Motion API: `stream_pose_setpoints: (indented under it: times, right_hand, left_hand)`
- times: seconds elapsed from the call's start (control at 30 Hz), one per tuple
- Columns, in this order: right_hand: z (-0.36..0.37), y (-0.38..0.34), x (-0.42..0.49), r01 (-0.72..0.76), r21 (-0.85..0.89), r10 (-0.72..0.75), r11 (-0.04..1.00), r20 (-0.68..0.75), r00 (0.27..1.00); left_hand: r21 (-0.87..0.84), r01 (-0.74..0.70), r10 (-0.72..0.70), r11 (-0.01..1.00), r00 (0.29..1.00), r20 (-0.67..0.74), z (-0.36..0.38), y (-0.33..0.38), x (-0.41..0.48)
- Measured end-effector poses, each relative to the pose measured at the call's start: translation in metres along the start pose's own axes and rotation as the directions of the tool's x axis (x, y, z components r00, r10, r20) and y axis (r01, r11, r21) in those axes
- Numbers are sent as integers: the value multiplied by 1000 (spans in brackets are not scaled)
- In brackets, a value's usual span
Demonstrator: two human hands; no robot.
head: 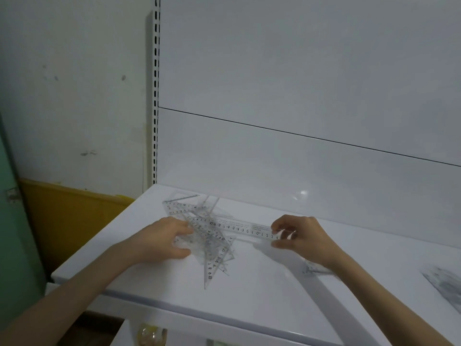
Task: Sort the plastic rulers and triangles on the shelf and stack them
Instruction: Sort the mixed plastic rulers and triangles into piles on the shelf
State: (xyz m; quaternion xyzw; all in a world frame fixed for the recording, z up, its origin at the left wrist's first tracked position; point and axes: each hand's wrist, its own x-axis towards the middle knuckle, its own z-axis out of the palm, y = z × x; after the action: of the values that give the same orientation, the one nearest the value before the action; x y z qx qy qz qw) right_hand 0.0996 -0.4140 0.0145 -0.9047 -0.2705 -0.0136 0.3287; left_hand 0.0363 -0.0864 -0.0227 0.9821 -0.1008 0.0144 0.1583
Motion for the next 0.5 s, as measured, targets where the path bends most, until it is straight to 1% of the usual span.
stream_pose_setpoints:
  times: [0.1, 0.17, 0.23, 0.3, 0.37, 0.43, 0.5]
  right_hand:
    - [-4, 2, -5, -18, 30, 19, 999, -31, 999]
    - [-5, 1, -6, -24, 49, 26, 999, -44, 999]
    - [-3, 0, -7, -22, 62, 25, 998, -48, 999]
    - [-1, -2, -7, -17, 63, 20, 998, -48, 999]
    - [2, -4, -7, -15, 57, 18, 998, -44, 999]
    - [4, -6, -8, -11, 51, 13, 999, -38, 999]
    - [5, -7, -11, -11, 56, 13, 998, -40, 999]
  left_hand:
    - [85, -81, 84, 993, 996, -39, -4, 4, -3]
    - [137, -100, 105, 986, 994, -29, -5, 6, -6]
    - [157, -128, 126, 979, 992, 20, -4, 6, -8]
    - [117, -133, 120, 984, 987, 110, -5, 6, -10]
    - [82, -124, 110, 989, 981, 160, -7, 6, -11]
    - [46, -137, 129, 989, 980, 153, -10, 7, -9]
    - [19, -194, 189, 981, 972, 136, -13, 5, -7]
